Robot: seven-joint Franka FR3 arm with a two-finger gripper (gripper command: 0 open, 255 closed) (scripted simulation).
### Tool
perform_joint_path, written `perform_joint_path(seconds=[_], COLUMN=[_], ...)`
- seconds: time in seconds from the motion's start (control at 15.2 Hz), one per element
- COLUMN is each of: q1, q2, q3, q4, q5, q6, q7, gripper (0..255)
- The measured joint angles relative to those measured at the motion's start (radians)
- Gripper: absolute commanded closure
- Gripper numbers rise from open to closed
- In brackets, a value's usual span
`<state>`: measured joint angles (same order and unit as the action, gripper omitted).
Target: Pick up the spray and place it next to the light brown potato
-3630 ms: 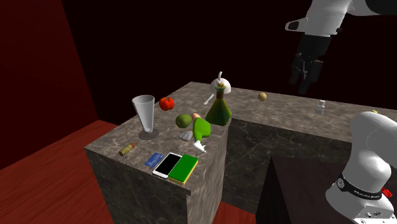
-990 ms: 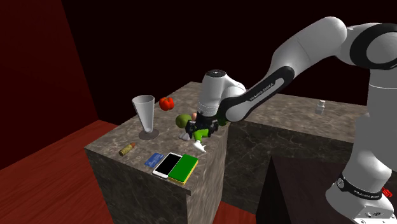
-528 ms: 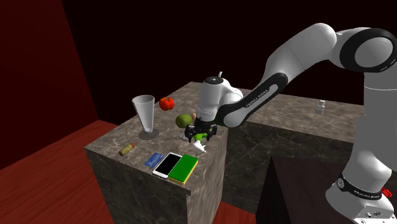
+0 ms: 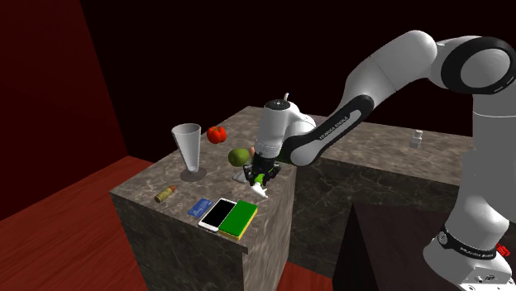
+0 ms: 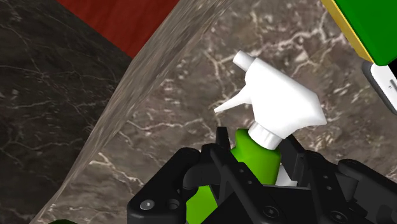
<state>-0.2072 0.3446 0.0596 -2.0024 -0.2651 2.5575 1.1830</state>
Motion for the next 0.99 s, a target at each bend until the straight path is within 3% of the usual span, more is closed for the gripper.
perform_joint_path(seconds=[0.53,0.99], q1=[-0.001,-0.006], q2=[-0.003,-0.057], q3=[0.001,0.011], q4=[0.002,0.019], q5=[0.002,0.025], q6=[-0.005,-0.074], q7=[-0.002,-0.025], gripper=[255,255])
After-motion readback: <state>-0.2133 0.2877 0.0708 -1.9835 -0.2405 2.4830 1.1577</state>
